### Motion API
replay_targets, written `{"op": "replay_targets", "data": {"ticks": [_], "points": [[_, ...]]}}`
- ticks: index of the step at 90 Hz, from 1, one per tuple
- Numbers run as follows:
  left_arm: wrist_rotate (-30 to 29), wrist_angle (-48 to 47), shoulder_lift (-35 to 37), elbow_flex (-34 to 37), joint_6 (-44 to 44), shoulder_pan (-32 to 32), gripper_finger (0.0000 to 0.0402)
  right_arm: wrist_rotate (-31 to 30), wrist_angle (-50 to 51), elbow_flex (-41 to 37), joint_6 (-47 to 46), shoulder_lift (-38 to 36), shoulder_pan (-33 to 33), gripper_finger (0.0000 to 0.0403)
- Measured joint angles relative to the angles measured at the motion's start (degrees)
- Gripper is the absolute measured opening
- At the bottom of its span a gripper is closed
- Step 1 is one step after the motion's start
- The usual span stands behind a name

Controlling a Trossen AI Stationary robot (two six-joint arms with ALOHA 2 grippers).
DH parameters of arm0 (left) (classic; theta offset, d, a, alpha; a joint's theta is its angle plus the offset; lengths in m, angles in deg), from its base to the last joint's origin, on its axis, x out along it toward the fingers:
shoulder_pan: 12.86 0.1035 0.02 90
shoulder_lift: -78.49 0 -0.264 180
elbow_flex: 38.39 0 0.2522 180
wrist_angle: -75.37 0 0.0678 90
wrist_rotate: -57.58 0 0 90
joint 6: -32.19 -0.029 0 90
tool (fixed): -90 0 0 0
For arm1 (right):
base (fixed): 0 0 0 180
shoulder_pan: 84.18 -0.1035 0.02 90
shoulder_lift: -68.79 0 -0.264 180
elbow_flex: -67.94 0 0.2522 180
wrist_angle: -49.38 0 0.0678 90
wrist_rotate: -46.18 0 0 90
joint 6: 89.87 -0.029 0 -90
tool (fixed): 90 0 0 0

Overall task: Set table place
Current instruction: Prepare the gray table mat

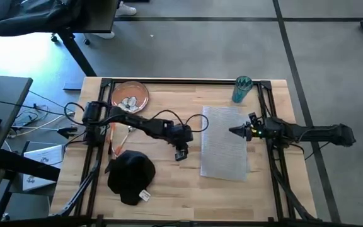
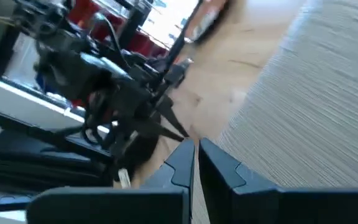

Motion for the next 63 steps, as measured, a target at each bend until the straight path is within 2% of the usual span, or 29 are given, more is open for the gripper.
{"op": "replay_targets", "data": {"ticks": [11,30,37,45,54,63], "points": [[-1.6,-6.2,2.2,0.0,-0.9,-1.9,0.001,0.3,-7.3,0.1,3.3,0.2,-2.3,0.0005],[-10.7,-13.0,8.9,0.1,-1.0,-5.9,0.001,-4.5,-3.3,8.6,11.1,7.9,-8.7,0.0005],[-12.3,-11.1,12.1,1.9,-1.4,-6.6,0.001,-6.3,3.6,13.9,13.4,13.6,-10.9,0.0005],[-11.9,-4.1,16.2,7.2,-1.3,-5.5,0.001,-7.9,13.2,20.3,14.2,21.5,-13.1,0.0005],[-10.9,6.6,18.6,14.1,-0.8,-3.4,0.001,-9.3,27.9,27.1,12.8,30.5,-15.0,0.0005],[-7.9,15.0,17.9,18.6,-0.4,-1.2,0.001,-10.9,43.9,33.0,9.0,38.0,-16.1,0.0005]]}}
